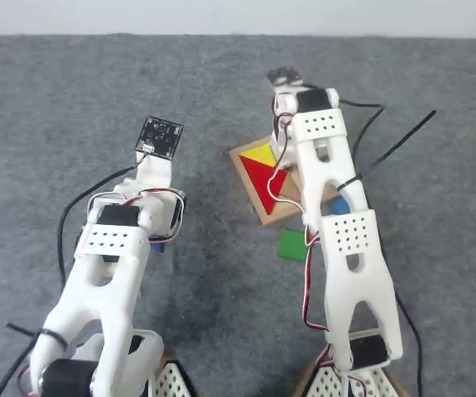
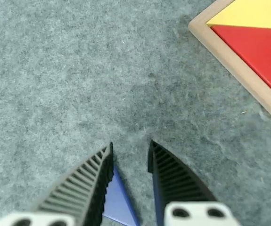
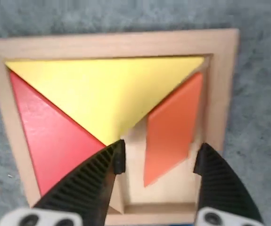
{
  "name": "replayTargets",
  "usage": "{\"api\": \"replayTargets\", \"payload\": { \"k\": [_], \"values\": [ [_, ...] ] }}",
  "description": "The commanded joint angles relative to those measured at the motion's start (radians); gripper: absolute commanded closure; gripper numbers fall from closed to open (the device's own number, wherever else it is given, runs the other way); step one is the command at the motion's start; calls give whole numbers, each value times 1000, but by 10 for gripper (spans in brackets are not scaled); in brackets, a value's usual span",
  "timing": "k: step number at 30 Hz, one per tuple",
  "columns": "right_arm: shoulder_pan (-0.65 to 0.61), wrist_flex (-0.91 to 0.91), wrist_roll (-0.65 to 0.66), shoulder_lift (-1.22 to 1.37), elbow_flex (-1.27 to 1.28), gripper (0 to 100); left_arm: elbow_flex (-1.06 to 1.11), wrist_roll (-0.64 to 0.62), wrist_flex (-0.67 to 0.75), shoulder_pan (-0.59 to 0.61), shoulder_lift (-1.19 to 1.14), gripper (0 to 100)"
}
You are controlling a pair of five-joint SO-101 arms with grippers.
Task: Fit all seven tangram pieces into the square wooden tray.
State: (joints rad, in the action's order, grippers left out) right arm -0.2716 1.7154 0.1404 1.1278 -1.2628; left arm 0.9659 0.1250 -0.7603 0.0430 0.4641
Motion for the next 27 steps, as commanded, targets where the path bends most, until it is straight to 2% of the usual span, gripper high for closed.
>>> {"api": "replayTargets", "payload": {
  "k": [1,6,12,20,23,27],
  "values": [
    [5,2,-11,-160,-12,735,-24,-3,8,-2,3,874],
    [5,4,-12,-260,-12,735,-24,-3,8,-2,3,874],
    [5,88,-5,-312,17,735,-25,-3,9,-2,3,874],
    [-5,16,-12,-587,592,735,-25,-3,9,-2,2,874],
    [-4,-110,-8,-748,845,735,-25,-3,9,-2,2,874],
    [-19,-390,66,-905,1238,735,-24,-3,9,-2,2,874]
  ]
}}
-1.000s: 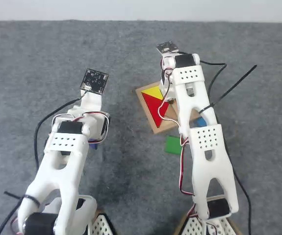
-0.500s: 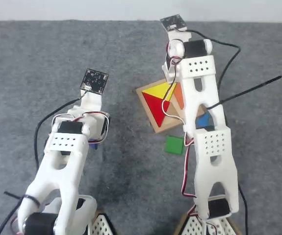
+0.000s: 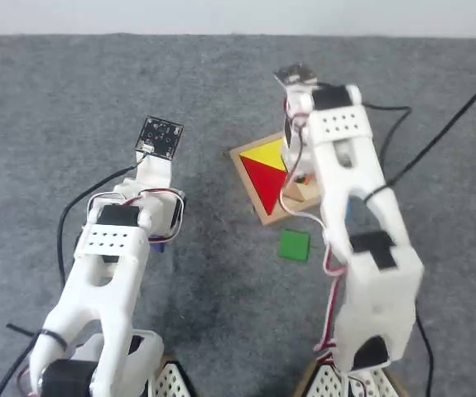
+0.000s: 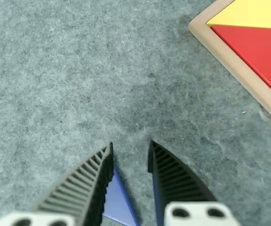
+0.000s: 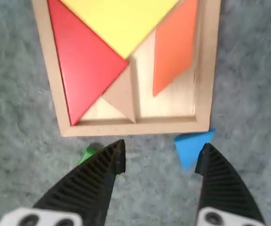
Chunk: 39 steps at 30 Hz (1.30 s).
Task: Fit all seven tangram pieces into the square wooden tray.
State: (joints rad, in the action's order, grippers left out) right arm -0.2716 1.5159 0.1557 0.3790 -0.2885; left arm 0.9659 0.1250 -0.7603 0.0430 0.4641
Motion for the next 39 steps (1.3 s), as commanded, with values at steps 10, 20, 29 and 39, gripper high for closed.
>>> {"api": "replayTargets", "payload": {
  "k": [10,20,29,39],
  "values": [
    [-18,-364,87,-19,377,735,-13,-8,14,-2,2,874],
    [61,-364,78,48,299,735,-15,-5,14,-2,2,874],
    [50,-335,72,124,213,735,-15,-3,14,-2,2,874],
    [30,-394,49,79,184,735,-15,-3,14,-2,2,874]
  ]
}}
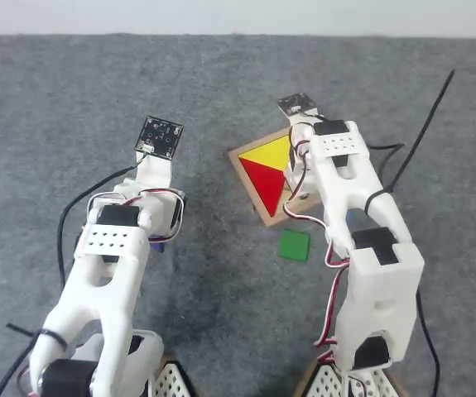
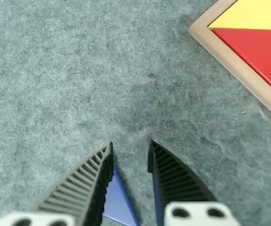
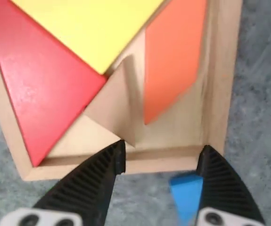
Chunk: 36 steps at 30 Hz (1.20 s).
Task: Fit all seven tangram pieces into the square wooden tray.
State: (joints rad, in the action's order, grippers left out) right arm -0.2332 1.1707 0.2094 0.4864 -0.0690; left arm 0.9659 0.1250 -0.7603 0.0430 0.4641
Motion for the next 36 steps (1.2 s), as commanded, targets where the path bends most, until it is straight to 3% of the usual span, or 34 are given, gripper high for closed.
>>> {"api": "replayTargets", "payload": {
  "k": [1,8,16,25,31,36],
  "values": [
    [-7,-50,-3,-10,-51,735,-15,-3,14,-2,2,874],
    [-2,35,-8,147,-250,735,-13,-3,12,-2,2,874],
    [-2,85,-25,139,-394,735,-12,-3,12,-2,2,874],
    [70,128,-3,7,-384,735,-13,-3,12,-2,2,874],
    [142,107,8,90,-334,735,-13,-3,12,-2,2,874],
    [110,74,34,194,-339,735,-13,-3,12,-2,2,874]
  ]
}}
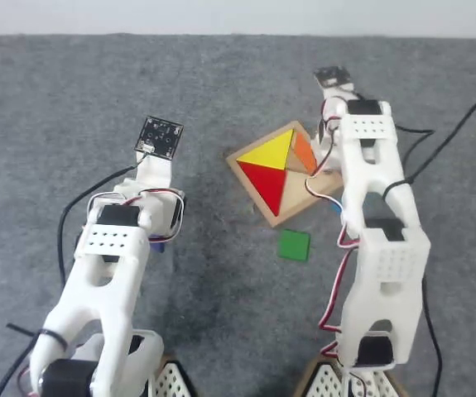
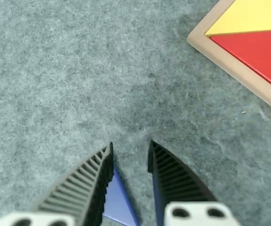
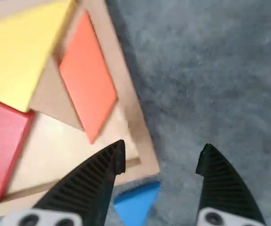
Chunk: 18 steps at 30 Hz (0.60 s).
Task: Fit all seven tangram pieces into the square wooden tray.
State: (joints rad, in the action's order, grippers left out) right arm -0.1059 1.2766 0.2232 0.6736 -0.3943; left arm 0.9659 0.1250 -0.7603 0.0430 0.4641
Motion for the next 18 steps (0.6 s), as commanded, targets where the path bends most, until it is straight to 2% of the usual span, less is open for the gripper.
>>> {"api": "replayTargets", "payload": {
  "k": [1,9,18],
  "values": [
    [-30,-35,20,24,-21,735,-13,-3,12,-2,2,874],
    [-65,-13,20,142,-227,735,-13,-3,11,-2,2,874],
    [-64,139,8,202,-439,735,-15,-3,12,-2,3,874]
  ]
}}
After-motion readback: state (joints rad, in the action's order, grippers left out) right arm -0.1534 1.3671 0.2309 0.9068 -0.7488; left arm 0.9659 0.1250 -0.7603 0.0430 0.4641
